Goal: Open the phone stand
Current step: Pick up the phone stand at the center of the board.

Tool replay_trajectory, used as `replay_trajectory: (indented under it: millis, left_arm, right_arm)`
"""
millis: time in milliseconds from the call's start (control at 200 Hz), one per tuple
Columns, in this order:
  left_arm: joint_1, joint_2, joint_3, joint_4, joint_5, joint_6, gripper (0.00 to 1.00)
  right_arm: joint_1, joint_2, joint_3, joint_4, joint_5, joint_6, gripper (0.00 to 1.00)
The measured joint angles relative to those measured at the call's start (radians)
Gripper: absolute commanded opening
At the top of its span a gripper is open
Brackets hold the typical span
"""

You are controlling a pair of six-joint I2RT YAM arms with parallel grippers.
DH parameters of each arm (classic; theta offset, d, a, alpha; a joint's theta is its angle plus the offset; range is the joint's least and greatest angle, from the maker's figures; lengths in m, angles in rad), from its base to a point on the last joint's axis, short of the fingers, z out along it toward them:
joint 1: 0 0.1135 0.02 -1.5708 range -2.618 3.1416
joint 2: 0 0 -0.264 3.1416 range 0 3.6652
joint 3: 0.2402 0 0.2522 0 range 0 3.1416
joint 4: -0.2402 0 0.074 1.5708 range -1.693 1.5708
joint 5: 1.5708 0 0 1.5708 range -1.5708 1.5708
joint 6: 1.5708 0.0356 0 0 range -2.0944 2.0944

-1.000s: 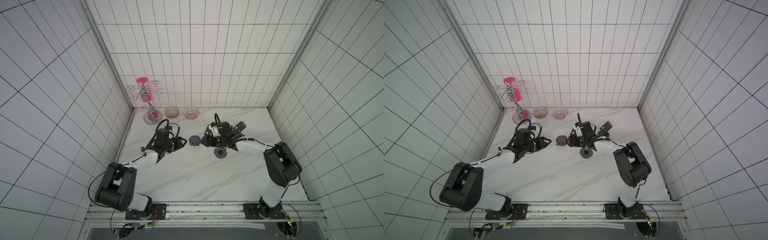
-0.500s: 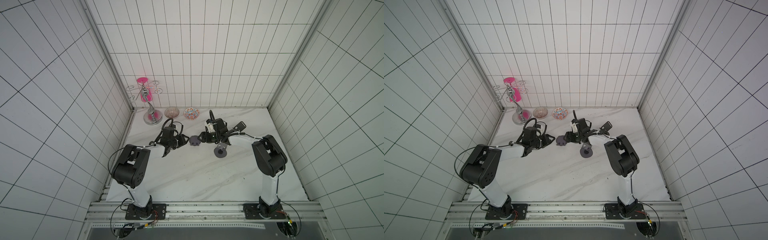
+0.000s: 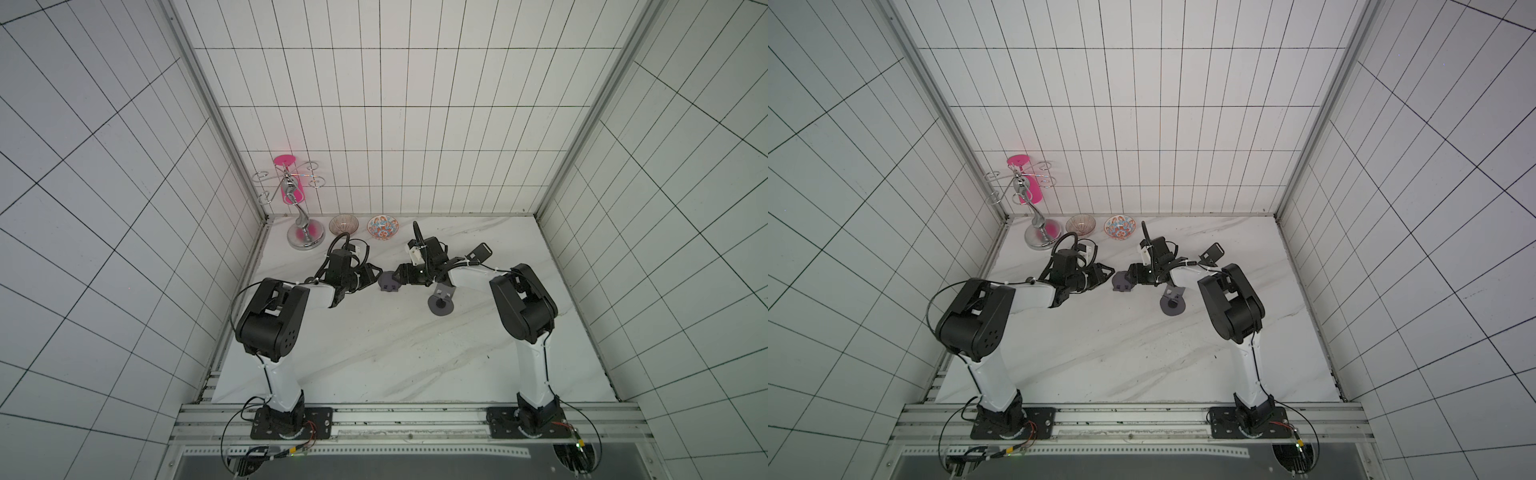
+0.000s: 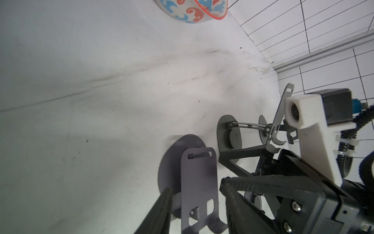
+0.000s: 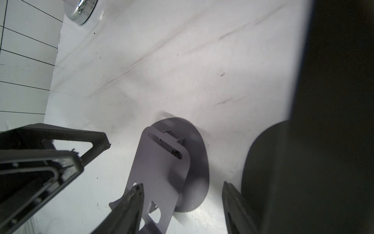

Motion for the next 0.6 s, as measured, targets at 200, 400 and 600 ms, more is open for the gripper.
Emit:
replay_trajectory:
  millis: [200,400,600]
  left_arm:
    - [0.0,0.021,0.019,0.019,0.018,0.0,0.46]
    - [0.0,0.077,0.055,0.035,0.042,0.0,0.45]
    - [0.0,0.129,0.059,0.066,0.076,-0.018,0.42]
  right_arm:
    - [0.0,0.042,0.049,0.004,-0.008,-0.007,0.59]
    - [0.0,0.079,0.096,0.007,-0.029,-0.01,0.58]
    - [0.0,0.099,0.116,0.018,-0.052,-0.01,0.5]
